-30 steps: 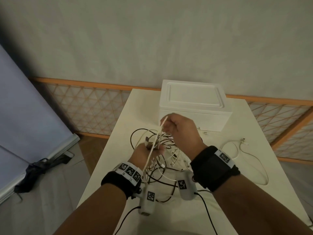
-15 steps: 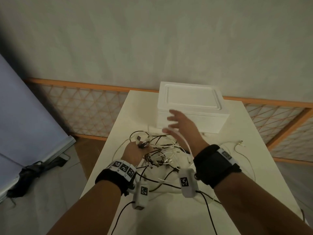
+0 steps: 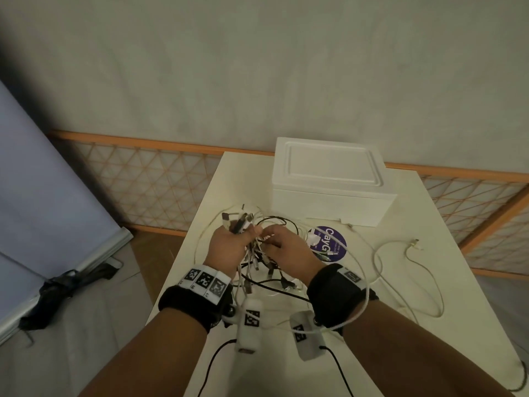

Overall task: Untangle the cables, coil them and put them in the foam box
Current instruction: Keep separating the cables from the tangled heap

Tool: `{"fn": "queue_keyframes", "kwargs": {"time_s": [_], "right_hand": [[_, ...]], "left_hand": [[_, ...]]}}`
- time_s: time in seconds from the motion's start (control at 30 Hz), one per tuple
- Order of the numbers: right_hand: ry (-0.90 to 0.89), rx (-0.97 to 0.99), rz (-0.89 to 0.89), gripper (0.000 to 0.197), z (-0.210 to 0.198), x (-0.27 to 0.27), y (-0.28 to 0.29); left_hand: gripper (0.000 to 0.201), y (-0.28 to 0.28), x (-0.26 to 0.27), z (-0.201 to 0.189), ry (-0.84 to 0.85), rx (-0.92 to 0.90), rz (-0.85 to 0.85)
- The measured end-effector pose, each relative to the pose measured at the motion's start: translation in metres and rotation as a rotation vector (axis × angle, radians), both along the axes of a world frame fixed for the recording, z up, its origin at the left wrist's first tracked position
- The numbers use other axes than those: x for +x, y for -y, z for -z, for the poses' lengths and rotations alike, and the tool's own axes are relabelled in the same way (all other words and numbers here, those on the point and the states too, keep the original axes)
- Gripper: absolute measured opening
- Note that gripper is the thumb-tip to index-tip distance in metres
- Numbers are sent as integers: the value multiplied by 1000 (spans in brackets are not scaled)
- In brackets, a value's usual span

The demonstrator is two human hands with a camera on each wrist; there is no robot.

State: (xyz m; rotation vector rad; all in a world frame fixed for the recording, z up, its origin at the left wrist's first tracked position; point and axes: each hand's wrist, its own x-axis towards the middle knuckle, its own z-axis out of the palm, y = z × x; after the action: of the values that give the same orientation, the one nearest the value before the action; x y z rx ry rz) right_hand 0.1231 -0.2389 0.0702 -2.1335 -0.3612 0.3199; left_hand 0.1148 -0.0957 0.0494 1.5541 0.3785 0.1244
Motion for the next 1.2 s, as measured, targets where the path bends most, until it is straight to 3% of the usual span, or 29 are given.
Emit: {"fn": "queue_keyframes", "kwargs": {"time_s": [0.13,0.23,0.37,0.47,0.53,0.67,0.77,0.87,0.9,1.0,1.1,1.2], "right_hand": [[78,-68,-82,31,-5,7,-1],[-5,-82,-64,16,-10,13,1],[88,-249,-55,15,-12,13,-3],[410,-516,79,18,-23,12,2],[551,-436,188,20,-28,15,12],[308,-540,43,28,-18,22,26],[449,-292,142,29,-23,28,23],[243,-363,0,26,-18,28,20],[206,-332,28,23,-16,28,19],[147,-34,154,24,-21,31,15],[70,121,212,18,-30,25,9],[107,503,353,19,-58,22,8]], "left_hand": [[25,0,3,-4,76,2,132],[15,3,2,-4,95,45,111],[17,17,-3,-12,123,-35,188],[14,16,-2,-16,197,-104,196],[15,8,-1,-18,207,-134,87],[13,0,-3,-10,120,-256,-57],[12,-4,0,-4,48,-251,-61],[15,-3,-6,9,-63,-231,-6],[13,-1,-6,8,-66,-211,20],[18,5,-4,12,-87,-156,95],[21,11,-3,26,-119,121,201],[24,6,0,49,-248,160,323]]}}
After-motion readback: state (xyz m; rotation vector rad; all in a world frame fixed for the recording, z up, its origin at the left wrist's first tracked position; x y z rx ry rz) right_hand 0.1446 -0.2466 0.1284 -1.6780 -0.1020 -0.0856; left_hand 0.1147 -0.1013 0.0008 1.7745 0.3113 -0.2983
